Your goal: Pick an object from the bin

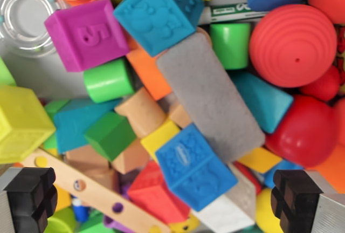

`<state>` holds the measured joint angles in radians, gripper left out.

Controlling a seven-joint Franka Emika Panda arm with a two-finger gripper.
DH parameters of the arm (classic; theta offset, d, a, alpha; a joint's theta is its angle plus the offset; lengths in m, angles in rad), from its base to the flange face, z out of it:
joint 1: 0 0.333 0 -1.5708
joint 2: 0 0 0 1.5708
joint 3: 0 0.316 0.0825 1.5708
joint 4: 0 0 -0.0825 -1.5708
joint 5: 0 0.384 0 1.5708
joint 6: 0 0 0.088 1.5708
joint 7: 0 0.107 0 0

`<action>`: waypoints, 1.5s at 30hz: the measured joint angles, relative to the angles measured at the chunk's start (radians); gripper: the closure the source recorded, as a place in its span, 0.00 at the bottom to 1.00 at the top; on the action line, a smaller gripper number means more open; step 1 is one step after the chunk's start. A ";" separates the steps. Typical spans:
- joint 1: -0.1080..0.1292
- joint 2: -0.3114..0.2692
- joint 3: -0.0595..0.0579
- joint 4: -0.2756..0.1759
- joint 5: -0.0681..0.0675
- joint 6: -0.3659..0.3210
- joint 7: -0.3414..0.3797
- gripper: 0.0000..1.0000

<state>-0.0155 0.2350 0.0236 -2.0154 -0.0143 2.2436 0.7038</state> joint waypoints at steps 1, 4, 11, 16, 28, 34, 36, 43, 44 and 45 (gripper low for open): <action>0.001 0.006 0.001 -0.002 0.000 0.008 -0.003 0.00; 0.005 0.025 0.005 -0.005 0.000 0.030 -0.012 0.00; 0.016 0.071 0.012 -0.010 -0.001 0.081 -0.035 0.00; 0.025 0.107 0.017 -0.011 -0.004 0.117 -0.050 0.00; 0.047 0.203 0.027 -0.003 -0.015 0.204 -0.089 0.00; 0.058 0.253 0.030 0.008 -0.019 0.243 -0.104 0.00; 0.059 0.270 0.030 0.009 -0.019 0.259 -0.105 0.00; 0.060 0.330 0.027 0.017 -0.023 0.311 -0.105 0.00; 0.061 0.336 0.027 0.019 -0.023 0.317 -0.105 0.00; 0.063 0.343 0.026 0.022 -0.024 0.323 -0.105 0.00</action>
<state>0.0472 0.5777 0.0500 -1.9938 -0.0379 2.5666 0.5992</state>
